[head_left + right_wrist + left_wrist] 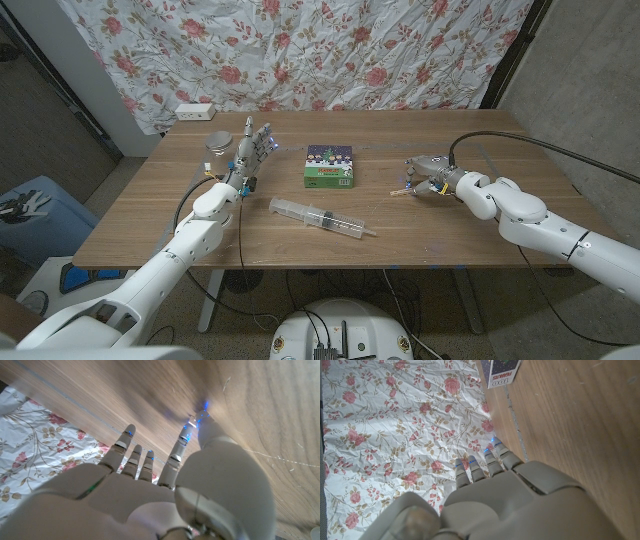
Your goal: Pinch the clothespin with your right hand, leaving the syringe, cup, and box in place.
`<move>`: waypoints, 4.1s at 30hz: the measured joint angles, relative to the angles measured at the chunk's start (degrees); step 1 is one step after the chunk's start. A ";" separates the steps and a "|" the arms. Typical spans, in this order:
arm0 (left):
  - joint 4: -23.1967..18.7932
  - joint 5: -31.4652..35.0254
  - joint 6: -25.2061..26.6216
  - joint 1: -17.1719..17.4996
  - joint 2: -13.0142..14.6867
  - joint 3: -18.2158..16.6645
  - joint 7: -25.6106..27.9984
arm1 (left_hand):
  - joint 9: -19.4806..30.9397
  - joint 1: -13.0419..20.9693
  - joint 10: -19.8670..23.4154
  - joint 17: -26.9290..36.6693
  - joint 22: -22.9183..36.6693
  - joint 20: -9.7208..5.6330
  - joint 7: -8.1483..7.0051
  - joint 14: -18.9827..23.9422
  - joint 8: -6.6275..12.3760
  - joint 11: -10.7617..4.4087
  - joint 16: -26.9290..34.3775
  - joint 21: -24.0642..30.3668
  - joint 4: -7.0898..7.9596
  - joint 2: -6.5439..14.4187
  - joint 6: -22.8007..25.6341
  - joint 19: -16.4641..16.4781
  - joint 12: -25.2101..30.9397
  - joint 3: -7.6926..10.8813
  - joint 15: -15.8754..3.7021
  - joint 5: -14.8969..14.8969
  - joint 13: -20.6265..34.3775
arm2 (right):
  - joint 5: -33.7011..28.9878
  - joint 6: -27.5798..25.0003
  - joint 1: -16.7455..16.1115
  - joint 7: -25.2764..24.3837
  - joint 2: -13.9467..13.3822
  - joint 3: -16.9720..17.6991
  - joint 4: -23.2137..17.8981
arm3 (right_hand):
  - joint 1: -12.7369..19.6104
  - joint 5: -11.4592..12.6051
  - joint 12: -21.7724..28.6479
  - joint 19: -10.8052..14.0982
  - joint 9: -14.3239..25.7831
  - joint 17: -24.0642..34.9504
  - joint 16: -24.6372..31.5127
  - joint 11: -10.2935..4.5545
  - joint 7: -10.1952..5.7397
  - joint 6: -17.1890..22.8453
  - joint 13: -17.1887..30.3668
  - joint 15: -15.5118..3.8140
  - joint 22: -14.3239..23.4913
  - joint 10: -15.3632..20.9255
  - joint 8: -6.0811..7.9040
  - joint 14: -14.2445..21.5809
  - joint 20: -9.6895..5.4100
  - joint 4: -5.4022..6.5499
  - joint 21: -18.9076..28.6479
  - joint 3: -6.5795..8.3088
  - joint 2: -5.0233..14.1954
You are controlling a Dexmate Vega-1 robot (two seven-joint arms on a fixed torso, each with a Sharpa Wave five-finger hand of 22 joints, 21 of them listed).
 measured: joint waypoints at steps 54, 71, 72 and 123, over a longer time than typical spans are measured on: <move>0.06 -0.01 0.00 -0.03 0.00 0.01 -0.02 | 0.00 0.00 0.00 0.00 0.00 0.00 0.00 0.00 0.00 0.00 0.00 0.00 0.00 0.00 0.00 0.00 0.00 0.00 0.00 0.00 0.00 | 0.89 0.45 -1.06 -1.03 -1.32 0.75 -1.27 | -0.32 -1.17 -0.01 1.44 0.77 0.27 0.42 -1.09 -0.01 6.35 0.01 -0.39 0.30 3.75 3.34 1.02 -0.21 1.35 -0.28 -1.37 1.21; 0.04 -0.01 0.03 -0.03 0.01 0.00 -0.02 | 0.00 0.00 0.00 0.00 0.00 0.00 0.00 0.00 0.00 0.00 0.00 0.00 0.00 0.00 0.00 0.00 0.00 0.00 0.00 0.00 0.00 | 1.74 -0.57 -2.04 -2.87 -1.54 2.20 -2.60 | -0.33 -1.17 -0.01 1.63 0.95 0.54 0.42 -0.98 0.00 6.33 -0.25 -0.71 0.29 4.27 3.32 1.34 -0.41 1.34 -0.27 -1.36 1.22; 0.04 -0.01 0.03 -0.03 0.01 0.01 -0.02 | 0.00 0.00 0.00 0.00 0.00 0.00 0.00 0.00 0.00 0.00 0.00 0.00 0.00 0.00 0.00 0.00 0.00 0.00 0.00 0.00 0.00 | 1.87 -0.71 -2.24 -3.14 -1.58 2.41 -2.81 | -0.61 -1.17 -0.01 1.64 0.95 0.54 0.42 -0.98 0.00 6.32 -0.25 -0.77 0.29 4.27 3.32 1.40 -0.40 1.34 -0.27 -1.36 1.49; 0.08 -0.01 -0.01 -0.04 0.00 0.00 -0.04 | 0.00 0.00 0.00 0.00 0.00 0.00 0.00 0.00 0.00 0.00 0.00 0.00 0.00 0.00 0.00 0.00 0.00 0.00 0.00 0.00 0.00 | 26.12 1.71 -9.10 -14.80 0.98 10.70 -2.20 | -1.01 -1.39 -0.29 2.55 1.22 0.56 0.88 -1.10 -0.21 6.52 -0.23 -0.90 0.28 5.40 3.43 2.15 -0.51 1.33 -0.23 -1.86 1.89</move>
